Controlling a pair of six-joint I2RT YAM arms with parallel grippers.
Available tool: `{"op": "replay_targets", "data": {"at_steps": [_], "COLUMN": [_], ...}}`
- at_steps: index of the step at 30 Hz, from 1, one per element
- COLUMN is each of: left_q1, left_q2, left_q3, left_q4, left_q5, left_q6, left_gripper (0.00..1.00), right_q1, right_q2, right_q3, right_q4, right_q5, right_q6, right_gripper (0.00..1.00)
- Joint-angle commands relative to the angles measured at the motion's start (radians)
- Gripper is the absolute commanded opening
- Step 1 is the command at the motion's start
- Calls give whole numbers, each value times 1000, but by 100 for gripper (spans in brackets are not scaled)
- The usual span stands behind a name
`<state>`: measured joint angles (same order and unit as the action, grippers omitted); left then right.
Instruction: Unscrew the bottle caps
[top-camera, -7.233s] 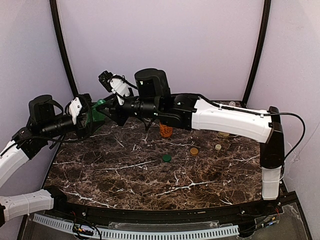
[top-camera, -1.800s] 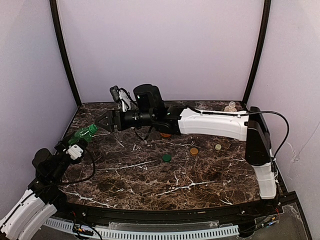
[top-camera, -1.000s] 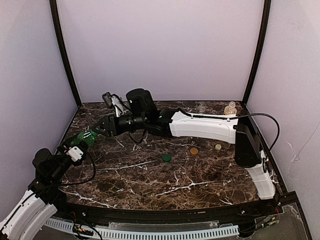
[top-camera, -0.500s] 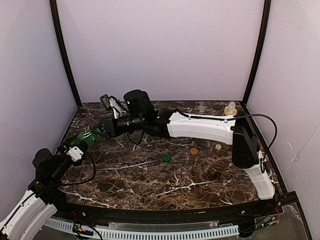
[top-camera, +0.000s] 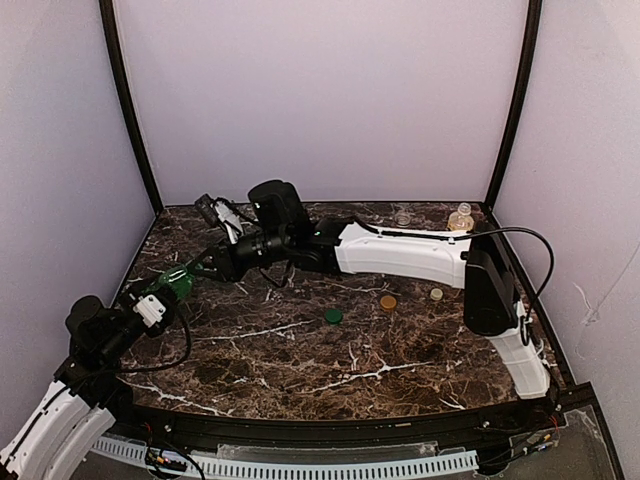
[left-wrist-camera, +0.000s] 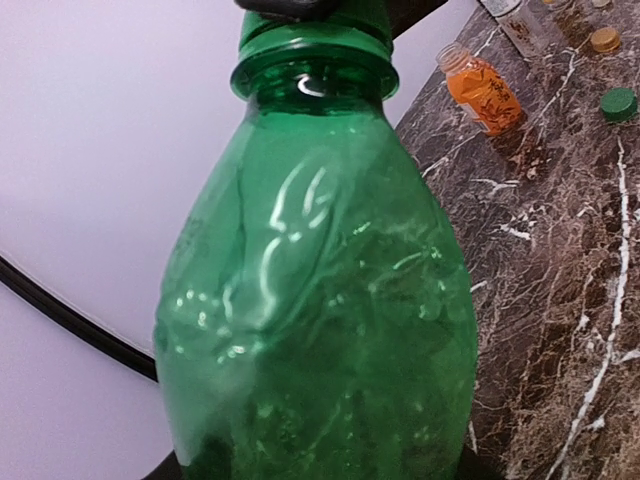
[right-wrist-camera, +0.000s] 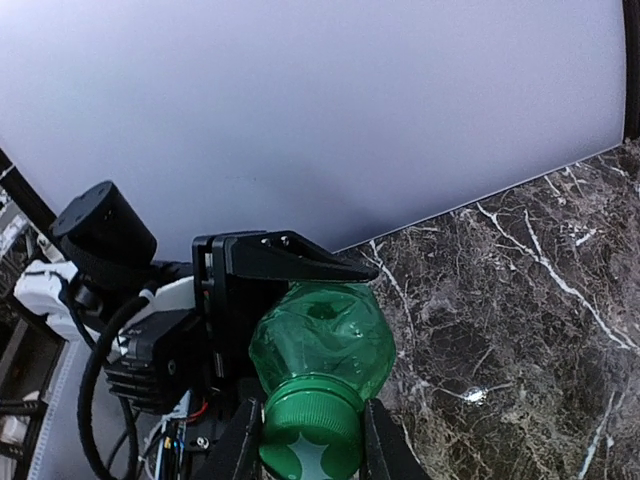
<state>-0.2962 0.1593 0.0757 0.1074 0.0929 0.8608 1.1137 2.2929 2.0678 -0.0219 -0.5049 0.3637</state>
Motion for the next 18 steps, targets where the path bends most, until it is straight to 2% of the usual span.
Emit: {"op": "replay_targets", "data": {"at_steps": [1,4,7,14,18], "left_q1": [8,7,9,15,15], "left_q2": [-22,2,24,75,105], "left_q3": [59,108,145,207,213], "left_q4": [-163,-229,-275,-351,-358], "left_q5": [321,427,471,584,623], "left_q6": [-121,-149,-183,-229,-251], "left_gripper": [23,23,23,20,20], "right_q1": [15,22,26,29,35], "right_q2": [-69,-130,-180,-265,-264], "right_q3": [-57,-127,-182,-278,-250], "right_q4": [-13,-55,-85,-145,-234], "right_q5": [-210,-290,-293,-207,-153], "right_q6": [-394,-660,-884,-1323,-1497], "right_gripper": [0,0,0,0,0]}}
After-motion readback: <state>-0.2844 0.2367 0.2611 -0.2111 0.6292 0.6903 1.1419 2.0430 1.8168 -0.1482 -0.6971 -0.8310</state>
